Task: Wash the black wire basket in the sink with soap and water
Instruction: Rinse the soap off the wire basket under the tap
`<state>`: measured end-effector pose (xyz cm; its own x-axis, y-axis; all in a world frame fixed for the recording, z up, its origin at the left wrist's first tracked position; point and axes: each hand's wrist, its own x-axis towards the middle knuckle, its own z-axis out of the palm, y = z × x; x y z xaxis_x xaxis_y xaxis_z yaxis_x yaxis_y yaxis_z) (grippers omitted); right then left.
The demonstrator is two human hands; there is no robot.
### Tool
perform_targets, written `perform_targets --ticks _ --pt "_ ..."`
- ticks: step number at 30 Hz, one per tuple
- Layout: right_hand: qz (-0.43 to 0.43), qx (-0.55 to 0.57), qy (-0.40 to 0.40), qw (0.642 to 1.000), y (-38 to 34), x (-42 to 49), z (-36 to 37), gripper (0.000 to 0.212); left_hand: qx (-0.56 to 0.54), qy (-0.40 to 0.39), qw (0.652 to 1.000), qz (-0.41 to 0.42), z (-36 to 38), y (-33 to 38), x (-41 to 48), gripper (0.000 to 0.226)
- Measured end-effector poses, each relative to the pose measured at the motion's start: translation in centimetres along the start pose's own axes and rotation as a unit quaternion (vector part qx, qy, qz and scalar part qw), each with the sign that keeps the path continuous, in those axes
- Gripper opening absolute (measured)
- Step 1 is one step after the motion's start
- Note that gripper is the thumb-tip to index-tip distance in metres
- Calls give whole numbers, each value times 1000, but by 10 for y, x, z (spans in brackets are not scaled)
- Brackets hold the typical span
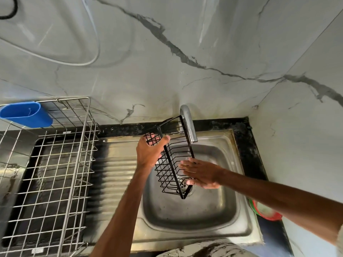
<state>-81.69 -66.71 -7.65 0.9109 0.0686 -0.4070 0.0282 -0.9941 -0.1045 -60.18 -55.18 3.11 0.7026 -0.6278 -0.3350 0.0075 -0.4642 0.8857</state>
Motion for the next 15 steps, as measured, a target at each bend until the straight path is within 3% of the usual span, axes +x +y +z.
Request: perform_targets --ticks 3,6,9,11,15 --pt "-12 36 -15 999 -4 -3 0 72 -23 -7 1000 -12 0 -3 -1 66" --pt "-41 75 -15 996 -1 -5 -11 66 -35 2 999 -38 2 -1 -5 50" --pt "-43 19 86 995 17 -5 -24 43 -48 2 999 -19 0 20 -23 40" --pt "1 -29 133 991 35 0 -36 56 -50 -10 999 -18 -2 40 -35 38" --pt "77 -77 128 986 50 7 -56 69 -41 -2 999 -10 -1 19 -15 33"
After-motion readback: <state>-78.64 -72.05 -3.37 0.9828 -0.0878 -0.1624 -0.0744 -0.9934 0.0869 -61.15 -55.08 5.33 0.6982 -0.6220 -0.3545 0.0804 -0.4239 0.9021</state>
